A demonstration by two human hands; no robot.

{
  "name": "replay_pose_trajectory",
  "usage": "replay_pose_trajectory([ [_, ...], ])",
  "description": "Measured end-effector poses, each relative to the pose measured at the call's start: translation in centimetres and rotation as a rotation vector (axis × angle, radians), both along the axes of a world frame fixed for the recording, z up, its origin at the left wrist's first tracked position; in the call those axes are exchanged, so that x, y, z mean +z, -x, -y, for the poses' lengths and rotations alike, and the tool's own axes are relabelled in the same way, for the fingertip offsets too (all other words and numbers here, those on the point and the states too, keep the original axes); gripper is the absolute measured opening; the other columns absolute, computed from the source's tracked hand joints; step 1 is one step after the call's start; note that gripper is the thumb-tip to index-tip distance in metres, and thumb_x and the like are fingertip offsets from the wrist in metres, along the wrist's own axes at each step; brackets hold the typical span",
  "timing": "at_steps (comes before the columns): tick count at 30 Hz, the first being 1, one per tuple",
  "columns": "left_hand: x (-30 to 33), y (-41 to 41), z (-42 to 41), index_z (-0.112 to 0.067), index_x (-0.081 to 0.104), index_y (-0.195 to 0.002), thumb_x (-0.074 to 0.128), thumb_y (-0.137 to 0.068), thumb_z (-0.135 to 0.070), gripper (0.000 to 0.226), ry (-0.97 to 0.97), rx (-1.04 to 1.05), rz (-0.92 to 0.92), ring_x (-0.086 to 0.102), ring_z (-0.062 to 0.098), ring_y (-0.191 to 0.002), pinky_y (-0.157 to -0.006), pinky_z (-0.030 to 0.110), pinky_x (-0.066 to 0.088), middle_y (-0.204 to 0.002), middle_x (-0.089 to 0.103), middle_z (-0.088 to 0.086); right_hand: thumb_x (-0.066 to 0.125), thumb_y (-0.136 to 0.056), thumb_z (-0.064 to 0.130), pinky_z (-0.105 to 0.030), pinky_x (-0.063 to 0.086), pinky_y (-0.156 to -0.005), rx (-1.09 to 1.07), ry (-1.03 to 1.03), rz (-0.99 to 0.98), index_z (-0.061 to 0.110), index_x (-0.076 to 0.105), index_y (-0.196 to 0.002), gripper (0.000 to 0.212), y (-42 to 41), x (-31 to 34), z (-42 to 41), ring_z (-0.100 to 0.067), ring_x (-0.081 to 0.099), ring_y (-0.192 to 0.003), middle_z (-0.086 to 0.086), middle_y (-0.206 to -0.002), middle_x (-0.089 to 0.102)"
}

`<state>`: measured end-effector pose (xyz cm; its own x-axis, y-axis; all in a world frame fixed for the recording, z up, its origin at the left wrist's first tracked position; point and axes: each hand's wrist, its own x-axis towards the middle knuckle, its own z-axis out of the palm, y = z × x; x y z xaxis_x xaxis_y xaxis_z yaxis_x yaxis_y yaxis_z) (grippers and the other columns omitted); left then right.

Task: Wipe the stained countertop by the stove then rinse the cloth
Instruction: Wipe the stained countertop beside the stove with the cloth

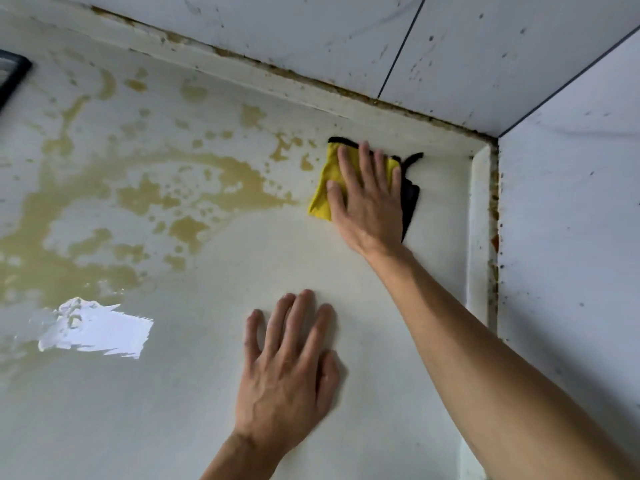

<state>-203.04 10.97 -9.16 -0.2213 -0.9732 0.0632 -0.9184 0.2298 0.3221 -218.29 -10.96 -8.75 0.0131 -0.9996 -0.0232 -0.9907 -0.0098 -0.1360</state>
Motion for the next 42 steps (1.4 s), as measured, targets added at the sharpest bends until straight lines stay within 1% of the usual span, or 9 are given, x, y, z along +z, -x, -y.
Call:
replay_pose_trajectory([
  [3, -0.2, 0.0, -0.1, -0.020, 0.061, -0.146, 0.060, -0.091, -0.043, 0.059, 0.003, 0.004, 0.004, 0.042, 0.034, -0.150, -0.120, 0.064, 0.029, -0.162, 0.047, 0.010, 0.024, -0.107, 0.057, -0.053, 0.007, -0.132, 0.136, -0.005, 0.000, 0.035, 0.022, -0.167, 0.064, 1.6, 0.0, -2.1, -0.026, 0.011, -0.164, -0.001, -0.177, 0.013],
  [7, -0.8, 0.0, -0.2, -0.021, 0.060, -0.147, 0.064, -0.090, -0.043, 0.061, 0.011, 0.008, -0.013, 0.041, 0.034, -0.152, -0.122, 0.065, 0.027, -0.164, 0.045, 0.010, 0.025, -0.110, 0.055, -0.053, 0.002, -0.132, -0.135, -0.042, -0.046, 0.034, 0.015, -0.168, 0.063, 5.1, 0.1, -0.9, -0.027, 0.007, -0.164, -0.003, -0.178, 0.009],
  [11, -1.0, 0.2, -0.2, -0.022, 0.057, -0.148, 0.062, -0.090, -0.043, 0.062, -0.008, 0.003, -0.017, 0.039, 0.034, -0.153, -0.123, 0.065, 0.024, -0.166, 0.042, 0.009, 0.021, -0.111, 0.051, -0.058, -0.001, -0.130, -0.292, -0.031, 0.032, 0.028, 0.012, -0.169, 0.064, 0.4, 0.2, 2.9, -0.029, 0.002, -0.164, -0.007, -0.178, 0.004],
  [14, -1.1, 0.1, -0.3, -0.021, 0.056, -0.149, 0.063, -0.091, -0.044, 0.063, -0.003, -0.012, -0.019, 0.037, 0.033, -0.155, -0.123, 0.064, 0.024, -0.167, 0.040, 0.009, 0.021, -0.110, 0.052, -0.057, -0.001, -0.131, -0.130, -0.024, 0.023, 0.028, 0.014, -0.169, 0.065, -4.3, 0.0, 3.9, -0.030, 0.003, -0.164, -0.008, -0.178, 0.005],
  [19, -1.4, 0.1, -0.3, -0.021, 0.055, -0.150, 0.063, -0.091, -0.045, 0.064, 0.014, -0.007, -0.016, 0.036, 0.033, -0.155, -0.123, 0.063, 0.025, -0.168, 0.039, 0.009, 0.026, -0.108, 0.056, -0.053, 0.006, -0.132, 0.396, -0.006, -0.001, 0.035, 0.020, -0.168, 0.063, -4.5, -0.3, -1.0, -0.025, 0.010, -0.164, -0.001, -0.178, 0.012],
  [24, -1.4, 0.2, -0.4, -0.021, 0.053, -0.150, 0.060, -0.093, -0.045, 0.063, -0.020, -0.006, -0.034, 0.035, 0.034, -0.156, -0.124, 0.064, 0.020, -0.169, 0.038, 0.010, 0.021, -0.107, 0.058, -0.056, 0.006, -0.131, 0.140, -0.029, -0.053, 0.036, 0.018, -0.168, 0.064, -1.4, 0.1, 0.6, -0.028, 0.009, -0.164, -0.002, -0.178, 0.010],
  [30, -1.3, 0.0, -0.3, -0.018, 0.052, -0.151, 0.053, -0.098, -0.043, 0.059, -0.034, -0.016, -0.062, 0.032, 0.036, -0.156, -0.126, 0.063, 0.015, -0.168, 0.038, 0.012, 0.019, -0.110, 0.056, -0.059, -0.002, -0.130, -0.099, -0.065, 0.016, 0.034, 0.009, -0.169, 0.064, -7.5, 0.4, 4.6, -0.029, -0.001, -0.164, -0.006, -0.178, 0.002],
  [37, -0.6, -0.2, -0.1, -0.018, 0.055, -0.148, 0.055, -0.097, -0.042, 0.057, -0.065, -0.012, -0.057, 0.038, 0.035, -0.154, -0.124, 0.064, 0.023, -0.166, 0.042, 0.012, 0.021, -0.109, 0.058, -0.055, 0.004, -0.132, 0.488, -0.066, -0.032, 0.037, 0.012, -0.168, 0.063, -6.9, 0.2, -1.6, -0.025, 0.002, -0.165, 0.000, -0.178, 0.005],
  [42, -0.7, 0.0, -0.3, -0.018, 0.055, -0.148, 0.054, -0.098, -0.043, 0.057, -0.051, -0.008, -0.073, 0.038, 0.036, -0.154, -0.123, 0.065, 0.025, -0.165, 0.042, 0.012, 0.022, -0.108, 0.057, -0.055, 0.005, -0.131, 0.345, -0.060, -0.040, 0.037, 0.015, -0.168, 0.063, -3.1, 0.4, -0.1, -0.025, 0.006, -0.164, 0.000, -0.178, 0.009],
])
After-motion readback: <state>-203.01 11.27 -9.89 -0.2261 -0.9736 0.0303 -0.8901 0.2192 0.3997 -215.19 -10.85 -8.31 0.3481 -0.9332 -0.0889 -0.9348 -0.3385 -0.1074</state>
